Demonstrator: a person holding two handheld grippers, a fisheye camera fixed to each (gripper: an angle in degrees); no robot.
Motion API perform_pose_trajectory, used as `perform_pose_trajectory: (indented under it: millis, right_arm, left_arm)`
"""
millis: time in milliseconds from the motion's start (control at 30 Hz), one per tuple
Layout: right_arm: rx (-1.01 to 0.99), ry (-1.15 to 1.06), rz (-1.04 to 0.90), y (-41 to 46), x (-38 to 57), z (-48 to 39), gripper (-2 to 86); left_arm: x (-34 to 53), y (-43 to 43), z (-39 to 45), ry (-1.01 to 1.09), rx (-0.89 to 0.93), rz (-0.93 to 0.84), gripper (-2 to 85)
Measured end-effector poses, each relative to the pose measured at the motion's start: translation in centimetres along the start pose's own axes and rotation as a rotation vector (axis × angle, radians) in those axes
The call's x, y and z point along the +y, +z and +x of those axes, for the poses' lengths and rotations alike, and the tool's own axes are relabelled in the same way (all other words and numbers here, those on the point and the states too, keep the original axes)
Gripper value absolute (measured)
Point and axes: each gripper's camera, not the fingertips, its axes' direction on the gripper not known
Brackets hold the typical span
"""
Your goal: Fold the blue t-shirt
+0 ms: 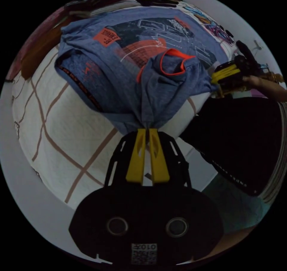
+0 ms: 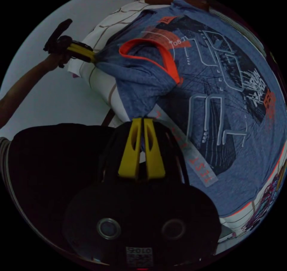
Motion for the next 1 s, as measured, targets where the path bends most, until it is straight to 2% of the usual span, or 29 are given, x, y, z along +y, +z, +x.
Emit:
perform_pose_trajectory:
  millis: [167,300,367,433,500,600,700,800,1000]
  right_arm:
    - [-0.031,-0.079,-0.015,0.4,-0.1,-0.8,3.4]
    - [-0.046,-0.189,-0.078,1.8,-0.1,-2.5,3.4]
    - [-0.026,-0.209,-0.098,2.5,-0.4,-3.0,3.4]
    - [-0.015,-0.212,-0.104,3.0,-0.7,-3.1,3.5]
    - [-0.018,-0.237,-0.122,3.1,-1.1,-3.2,4.0]
    - [0.054,-0.234,-0.055,1.9,-1.0,-3.0,5.1]
    - [0.129,-0.199,0.061,-0.1,-1.0,-2.6,5.5]
    - [0.180,-0.225,0.097,-0.7,-2.4,-2.8,5.9]
    - [0.210,-0.294,0.068,0.2,-5.3,-3.2,6.2]
  left_arm:
    - [-1.1,-2.4,-2.0,0.069,0.089,-0.057,0.7]
    - [-2.0,-3.1,-2.9,0.153,0.183,-0.169,1.1]
    - [-2.4,-2.9,-3.5,0.119,0.200,-0.188,1.7]
    - [-2.7,-2.3,-4.4,0.005,0.128,-0.214,3.1]
    - [-2.6,-2.0,-4.3,-0.024,0.114,-0.226,4.4]
    - [-2.2,-3.6,-3.8,-0.050,0.011,-0.181,6.3]
    - [-2.3,-7.3,-2.5,-0.082,-0.069,-0.030,7.8]
    - [-3.9,-9.6,-0.8,-0.044,-0.026,0.108,9.1]
    - [-8.6,-8.2,0.9,0.017,0.040,0.040,9.4]
